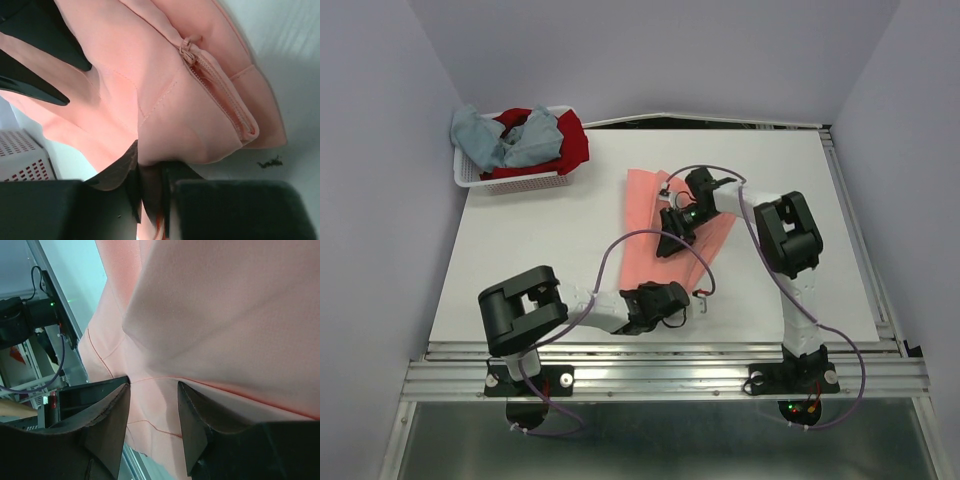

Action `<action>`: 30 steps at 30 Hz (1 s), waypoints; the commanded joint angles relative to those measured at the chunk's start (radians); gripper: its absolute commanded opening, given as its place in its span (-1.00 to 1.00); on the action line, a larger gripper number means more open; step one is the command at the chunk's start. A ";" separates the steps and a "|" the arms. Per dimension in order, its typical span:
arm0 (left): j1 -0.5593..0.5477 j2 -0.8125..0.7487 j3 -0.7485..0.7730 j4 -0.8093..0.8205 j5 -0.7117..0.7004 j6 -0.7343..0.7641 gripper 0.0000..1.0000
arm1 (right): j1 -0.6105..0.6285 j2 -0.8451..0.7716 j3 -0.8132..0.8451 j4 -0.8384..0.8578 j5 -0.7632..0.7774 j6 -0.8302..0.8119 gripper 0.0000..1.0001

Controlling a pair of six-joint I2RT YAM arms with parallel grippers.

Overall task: Fold and stack the skirts
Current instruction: Fold the skirt

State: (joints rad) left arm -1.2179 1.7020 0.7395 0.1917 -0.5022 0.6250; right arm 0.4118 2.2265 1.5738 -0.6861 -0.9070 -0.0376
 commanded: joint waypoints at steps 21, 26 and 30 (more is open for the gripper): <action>-0.032 -0.119 0.412 -0.854 0.541 -0.177 -1.00 | -0.001 -0.082 0.042 0.411 -0.096 0.313 0.31; -0.032 -0.114 0.512 -0.931 0.571 -0.148 -1.00 | 0.067 -0.122 -0.121 0.608 -0.150 0.404 0.32; -0.029 -0.119 0.587 -0.969 0.524 -0.111 -1.00 | 0.099 -0.102 -0.153 0.536 -0.135 0.326 0.26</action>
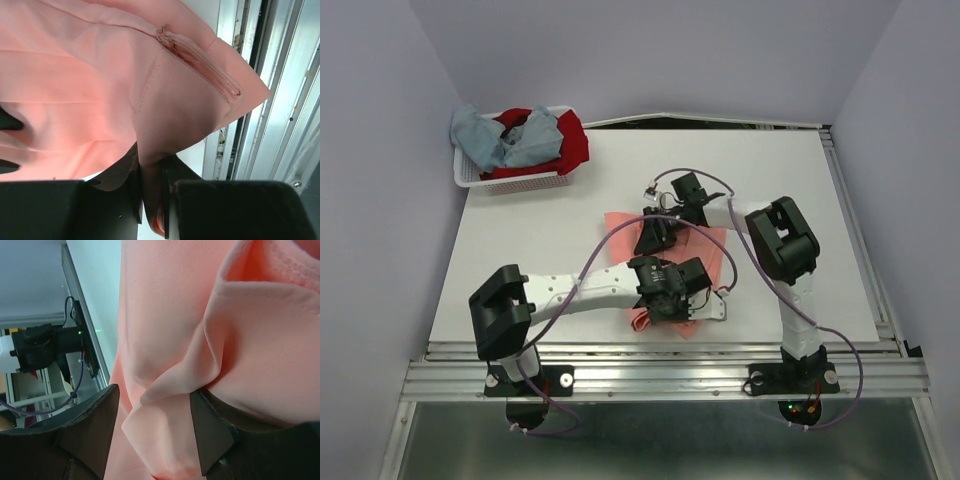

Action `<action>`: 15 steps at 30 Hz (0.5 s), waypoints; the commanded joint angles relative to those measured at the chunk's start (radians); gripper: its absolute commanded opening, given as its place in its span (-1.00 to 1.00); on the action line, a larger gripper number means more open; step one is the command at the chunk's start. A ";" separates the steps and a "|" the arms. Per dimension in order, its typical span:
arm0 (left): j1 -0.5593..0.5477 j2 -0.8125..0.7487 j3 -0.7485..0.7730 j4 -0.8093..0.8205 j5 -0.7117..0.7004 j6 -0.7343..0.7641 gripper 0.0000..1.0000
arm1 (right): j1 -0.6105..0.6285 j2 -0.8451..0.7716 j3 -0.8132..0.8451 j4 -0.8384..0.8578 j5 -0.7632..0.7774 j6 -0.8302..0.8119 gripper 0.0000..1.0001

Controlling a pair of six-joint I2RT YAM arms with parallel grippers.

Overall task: Fold and stack the skirts
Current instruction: Fold the skirt

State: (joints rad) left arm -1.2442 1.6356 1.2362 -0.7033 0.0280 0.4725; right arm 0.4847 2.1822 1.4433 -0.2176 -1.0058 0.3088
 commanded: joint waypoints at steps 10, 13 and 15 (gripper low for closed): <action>0.129 -0.010 0.279 -0.117 -0.126 0.176 -1.00 | 0.104 -0.122 -0.207 0.109 -0.057 -0.014 0.19; 0.170 0.006 0.284 -0.102 -0.128 0.198 -1.00 | 0.130 -0.151 -0.236 0.121 -0.070 -0.002 0.20; 0.178 0.009 0.286 -0.102 -0.109 0.213 -1.00 | 0.130 -0.173 -0.216 0.106 -0.073 -0.007 0.22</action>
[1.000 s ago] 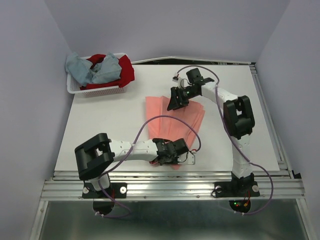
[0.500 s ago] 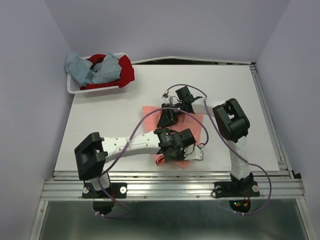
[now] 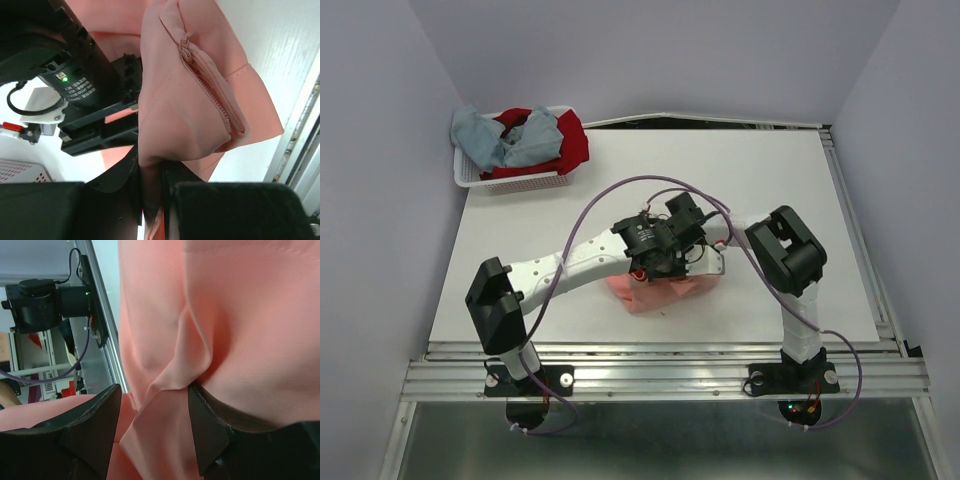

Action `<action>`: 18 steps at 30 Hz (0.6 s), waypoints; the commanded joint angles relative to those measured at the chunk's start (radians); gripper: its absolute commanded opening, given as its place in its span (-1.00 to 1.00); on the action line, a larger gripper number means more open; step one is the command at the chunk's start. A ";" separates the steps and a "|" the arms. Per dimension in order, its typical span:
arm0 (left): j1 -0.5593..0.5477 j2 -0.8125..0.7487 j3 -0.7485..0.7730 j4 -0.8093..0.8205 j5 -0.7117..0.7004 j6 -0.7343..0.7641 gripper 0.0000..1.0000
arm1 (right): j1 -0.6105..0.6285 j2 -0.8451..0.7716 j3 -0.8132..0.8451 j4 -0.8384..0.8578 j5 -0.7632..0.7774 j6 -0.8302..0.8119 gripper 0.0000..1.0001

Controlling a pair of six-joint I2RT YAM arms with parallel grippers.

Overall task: Fold and stack the skirts
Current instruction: Fold the skirt

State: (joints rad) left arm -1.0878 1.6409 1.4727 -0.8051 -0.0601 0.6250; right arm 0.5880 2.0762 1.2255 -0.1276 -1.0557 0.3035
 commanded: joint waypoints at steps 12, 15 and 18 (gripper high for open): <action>-0.024 -0.059 -0.038 -0.060 0.195 0.055 -1.00 | -0.083 0.057 0.550 -0.340 0.109 -0.207 0.53; -0.030 -0.067 -0.043 -0.072 0.216 0.050 -1.00 | -0.134 0.093 0.609 -0.340 0.137 -0.208 0.57; -0.032 -0.066 -0.023 -0.088 0.229 0.042 -1.00 | -0.178 0.159 0.655 -0.340 0.181 -0.213 0.57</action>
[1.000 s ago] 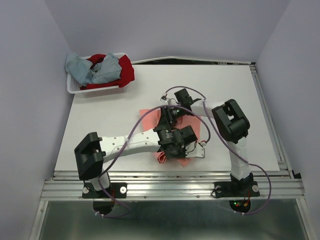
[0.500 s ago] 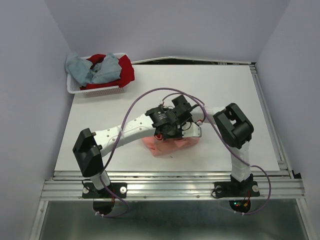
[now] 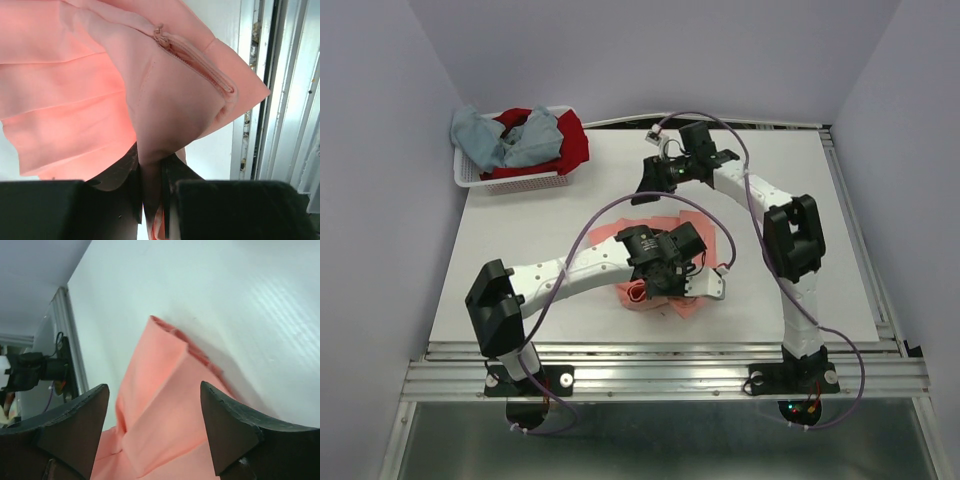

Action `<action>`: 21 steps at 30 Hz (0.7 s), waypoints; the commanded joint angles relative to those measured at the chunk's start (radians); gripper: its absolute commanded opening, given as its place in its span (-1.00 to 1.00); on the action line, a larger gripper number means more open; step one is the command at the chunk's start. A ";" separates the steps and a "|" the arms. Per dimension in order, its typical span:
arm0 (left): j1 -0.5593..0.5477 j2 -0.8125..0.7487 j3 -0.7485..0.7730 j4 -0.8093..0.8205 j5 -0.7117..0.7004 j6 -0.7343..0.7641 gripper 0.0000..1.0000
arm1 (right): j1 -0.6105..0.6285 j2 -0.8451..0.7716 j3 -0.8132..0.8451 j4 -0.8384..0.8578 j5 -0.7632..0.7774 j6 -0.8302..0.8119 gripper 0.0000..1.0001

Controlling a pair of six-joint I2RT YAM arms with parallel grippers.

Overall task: Fold and stack the skirts
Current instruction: Fold the skirt

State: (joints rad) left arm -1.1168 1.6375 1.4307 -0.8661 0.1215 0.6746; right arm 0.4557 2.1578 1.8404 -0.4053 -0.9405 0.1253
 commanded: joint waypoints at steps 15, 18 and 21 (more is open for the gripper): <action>0.113 0.039 0.157 0.010 -0.098 0.094 -1.00 | -0.038 0.110 -0.214 -0.047 -0.063 -0.067 -0.19; 0.161 0.074 0.171 0.064 -0.158 0.147 -1.00 | -0.026 0.076 -0.294 -0.014 -0.076 -0.069 -0.23; 0.189 0.110 0.181 0.108 -0.169 0.180 -0.97 | -0.026 0.071 -0.311 -0.012 -0.083 -0.070 -0.26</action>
State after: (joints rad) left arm -0.9577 1.7233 1.5520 -0.8410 0.0189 0.7773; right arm 0.4126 2.2681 1.5673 -0.4355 -1.0035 0.0677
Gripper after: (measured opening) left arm 0.241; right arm 0.379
